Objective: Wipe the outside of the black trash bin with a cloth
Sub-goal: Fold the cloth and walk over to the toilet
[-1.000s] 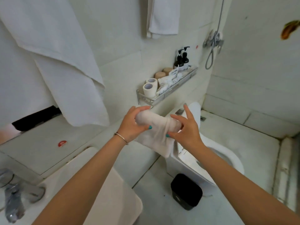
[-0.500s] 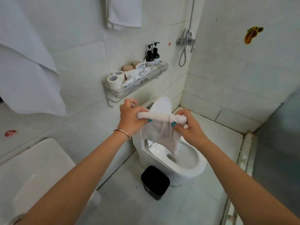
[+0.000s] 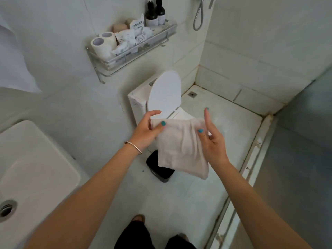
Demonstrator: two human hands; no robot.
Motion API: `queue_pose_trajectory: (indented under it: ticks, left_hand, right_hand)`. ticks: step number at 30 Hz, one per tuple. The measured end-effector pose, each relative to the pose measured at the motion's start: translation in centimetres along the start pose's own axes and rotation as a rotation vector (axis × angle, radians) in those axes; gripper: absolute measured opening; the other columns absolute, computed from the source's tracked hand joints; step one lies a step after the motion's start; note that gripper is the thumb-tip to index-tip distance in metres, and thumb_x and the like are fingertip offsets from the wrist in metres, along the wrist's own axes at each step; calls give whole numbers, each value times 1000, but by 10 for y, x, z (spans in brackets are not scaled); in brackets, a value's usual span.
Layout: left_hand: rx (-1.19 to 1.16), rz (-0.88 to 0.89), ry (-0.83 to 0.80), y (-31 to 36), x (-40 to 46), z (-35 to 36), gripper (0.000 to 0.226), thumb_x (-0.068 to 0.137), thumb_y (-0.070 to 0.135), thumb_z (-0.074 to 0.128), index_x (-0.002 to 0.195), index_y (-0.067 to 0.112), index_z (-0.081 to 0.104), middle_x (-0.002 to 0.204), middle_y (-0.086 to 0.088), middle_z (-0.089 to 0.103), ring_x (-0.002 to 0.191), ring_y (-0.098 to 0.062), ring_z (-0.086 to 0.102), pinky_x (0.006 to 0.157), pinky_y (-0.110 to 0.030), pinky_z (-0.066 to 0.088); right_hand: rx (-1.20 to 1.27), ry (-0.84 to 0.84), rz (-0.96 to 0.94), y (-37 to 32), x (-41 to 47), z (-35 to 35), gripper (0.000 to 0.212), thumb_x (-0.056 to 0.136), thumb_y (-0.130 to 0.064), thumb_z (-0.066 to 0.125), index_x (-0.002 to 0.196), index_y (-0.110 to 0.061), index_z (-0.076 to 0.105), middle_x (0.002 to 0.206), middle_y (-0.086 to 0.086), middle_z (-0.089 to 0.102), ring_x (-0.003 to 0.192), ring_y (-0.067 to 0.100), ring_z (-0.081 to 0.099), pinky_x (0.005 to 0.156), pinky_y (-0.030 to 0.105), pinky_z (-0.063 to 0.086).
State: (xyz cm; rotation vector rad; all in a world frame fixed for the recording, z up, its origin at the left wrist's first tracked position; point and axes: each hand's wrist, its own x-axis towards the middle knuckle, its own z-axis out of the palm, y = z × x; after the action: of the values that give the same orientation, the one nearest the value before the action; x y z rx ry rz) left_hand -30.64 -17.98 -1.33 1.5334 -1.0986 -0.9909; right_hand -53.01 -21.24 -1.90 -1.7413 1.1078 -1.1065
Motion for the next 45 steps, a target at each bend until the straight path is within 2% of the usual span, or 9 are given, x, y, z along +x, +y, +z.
queue_pose_trajectory:
  ticks: [3,6,10,15,22,27,30,36,45]
  left_hand:
    - [70,-8,-53,-6,10,18,34,84,34,65,108,30,41,62,0,35,52,-9,36,55,-22,36]
    - [145,75,-125,-6,24,36,27,92,16,57,105,22,34,60,8,31,50,-7,31,56,-26,31]
    - [183,282,-366,-1,40,47,32,91,-2,51,103,27,59,96,19,59,91,8,55,86,-6,35]
    - [110,258,-471,-6,49,55,48,88,-6,54,105,37,66,93,12,62,84,-4,53,85,-9,37]
    - [-132,7,-633,-15,53,66,32,75,4,76,86,34,76,99,14,71,101,-2,61,91,-20,45]
    - [-82,9,-684,-33,46,83,41,67,12,84,97,38,74,116,4,56,114,-10,56,95,-21,47]
    - [2,57,-662,-45,42,100,52,61,26,88,107,41,69,124,-1,49,115,-4,53,99,-23,45]
    - [60,101,-613,-88,44,135,59,71,14,83,118,40,61,124,-1,46,116,-5,51,104,-18,40]
    - [137,115,-613,-242,53,164,79,69,13,84,136,35,48,133,5,40,125,-1,42,98,-5,36]
  right_hand:
    - [19,-96,78,5,-10,-9,55,90,-21,66,134,-45,43,72,-22,46,70,-6,47,82,8,37]
    - [8,-168,212,5,-21,-13,77,76,-11,80,135,-43,42,116,-19,55,101,-14,50,92,10,41]
    - [-143,-109,283,6,-32,-17,92,77,-9,75,140,-56,28,131,-20,44,110,3,45,97,20,42]
    - [95,106,368,5,-46,-12,73,79,3,74,132,-42,49,127,-13,57,106,-3,57,93,25,50]
    - [514,425,488,12,-64,-7,54,70,-15,77,122,-22,64,122,1,66,115,23,61,95,38,53]
    - [733,524,573,33,-66,-14,44,85,-4,67,121,-29,65,118,-9,67,112,21,63,92,40,54]
    - [824,509,608,54,-68,-25,46,87,-3,64,122,-32,63,124,-6,63,116,24,61,98,46,50]
    - [873,212,600,115,-78,-40,70,81,-12,67,136,-49,47,143,-8,48,127,26,51,106,48,42]
    - [435,56,509,247,-103,-2,100,71,-17,79,139,-61,22,143,-15,36,126,19,50,98,46,50]
